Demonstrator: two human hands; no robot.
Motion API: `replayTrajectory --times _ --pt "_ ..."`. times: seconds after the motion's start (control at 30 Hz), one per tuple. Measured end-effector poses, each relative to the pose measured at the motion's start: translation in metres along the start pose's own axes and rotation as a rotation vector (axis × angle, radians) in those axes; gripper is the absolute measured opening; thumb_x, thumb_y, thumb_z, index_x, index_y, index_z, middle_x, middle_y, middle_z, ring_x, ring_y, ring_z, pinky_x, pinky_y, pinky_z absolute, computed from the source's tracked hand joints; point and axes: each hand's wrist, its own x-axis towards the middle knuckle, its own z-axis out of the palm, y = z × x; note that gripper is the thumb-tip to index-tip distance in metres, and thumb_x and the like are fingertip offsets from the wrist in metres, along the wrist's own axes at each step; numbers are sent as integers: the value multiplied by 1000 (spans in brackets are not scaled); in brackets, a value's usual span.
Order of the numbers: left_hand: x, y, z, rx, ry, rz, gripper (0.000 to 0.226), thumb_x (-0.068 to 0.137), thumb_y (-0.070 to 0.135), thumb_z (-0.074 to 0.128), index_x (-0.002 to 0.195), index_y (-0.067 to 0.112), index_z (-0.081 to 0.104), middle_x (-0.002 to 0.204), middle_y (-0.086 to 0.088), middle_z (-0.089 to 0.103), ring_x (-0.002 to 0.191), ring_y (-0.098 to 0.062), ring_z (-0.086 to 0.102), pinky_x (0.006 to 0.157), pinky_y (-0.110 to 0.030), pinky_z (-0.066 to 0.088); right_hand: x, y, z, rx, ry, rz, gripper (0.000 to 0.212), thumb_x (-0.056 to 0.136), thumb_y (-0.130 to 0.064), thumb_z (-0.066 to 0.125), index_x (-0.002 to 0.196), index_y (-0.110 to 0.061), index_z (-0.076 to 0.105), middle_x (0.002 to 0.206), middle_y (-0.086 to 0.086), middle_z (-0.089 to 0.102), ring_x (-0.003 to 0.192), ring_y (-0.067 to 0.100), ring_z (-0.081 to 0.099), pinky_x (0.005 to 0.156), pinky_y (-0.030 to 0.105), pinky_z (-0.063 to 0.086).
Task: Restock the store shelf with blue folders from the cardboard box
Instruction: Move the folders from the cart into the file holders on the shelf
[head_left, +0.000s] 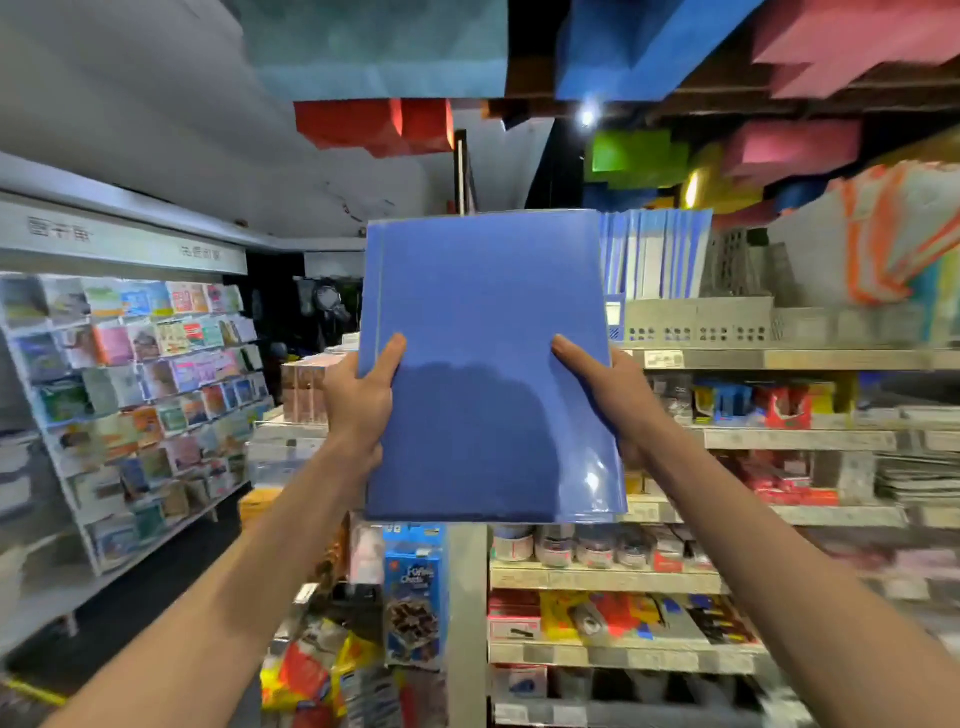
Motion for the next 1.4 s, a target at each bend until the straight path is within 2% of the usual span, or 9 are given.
replayTrajectory --times 0.13,0.23,0.4,0.53,0.7,0.83,1.0,1.2,1.4 --pt "-2 -21 105 -69 -90 -13 42 80 45 80 106 12 75 106 -15 76 99 -39 72 81 -59 60 18 -9 -98 -45 56 -54 41 92 -38 70 126 -16 65 112 3 75 98 26 74 79 38 60" --pt "-4 -39 194 -116 -123 -44 29 90 29 76 107 6 73 105 -14 76 91 -29 74 82 -49 62 38 -18 -178 -94 54 -48 50 91 -47 69 131 -20 62 120 2 72 107 25 71 92 46 56" --pt "-2 -67 315 -129 -162 -93 54 83 43 81 117 4 65 111 -10 73 97 -22 72 83 -35 62 69 -26 -280 -79 92 -56 37 94 -33 68 126 -14 65 118 11 72 104 37 71 89 57 57" --pt "8 -86 389 -80 -204 -114 85 74 59 83 127 -3 60 125 -12 69 107 -23 69 92 -37 58 95 -29 -340 -78 200 -114 31 96 -23 67 124 -11 64 113 10 74 94 29 74 76 44 60" --pt "30 -99 468 126 -242 -27 41 86 52 75 76 18 55 78 -4 53 76 -30 52 64 -36 42 133 -32 -405 -126 337 -255 36 93 -17 70 128 -12 62 119 4 73 101 20 73 79 35 62" --pt "51 -118 516 318 -382 20 40 88 46 70 110 14 64 109 -11 71 96 -34 69 79 -41 56 163 -32 -436 -331 494 -379 46 90 -30 74 132 -18 59 125 -2 69 109 19 69 94 46 57" --pt "85 -144 564 449 -475 170 37 98 34 61 129 16 54 109 -2 66 69 -10 60 42 -19 41 214 -37 -450 -526 664 -554 32 96 -24 66 126 -21 56 123 -7 64 112 14 62 97 36 50" --pt "145 -180 615 622 -433 421 39 98 41 58 130 19 55 124 -1 67 101 -16 65 91 -37 53 293 -41 -473 -525 775 -601 25 99 -22 61 123 -16 56 108 -16 62 101 -4 57 63 -5 38" --pt "201 -207 669 744 -396 706 41 97 36 59 134 20 54 134 0 61 124 -20 56 109 -40 40 389 -32 -492 -611 839 -665 23 96 -23 63 118 -19 56 106 -9 70 88 6 67 73 19 54"
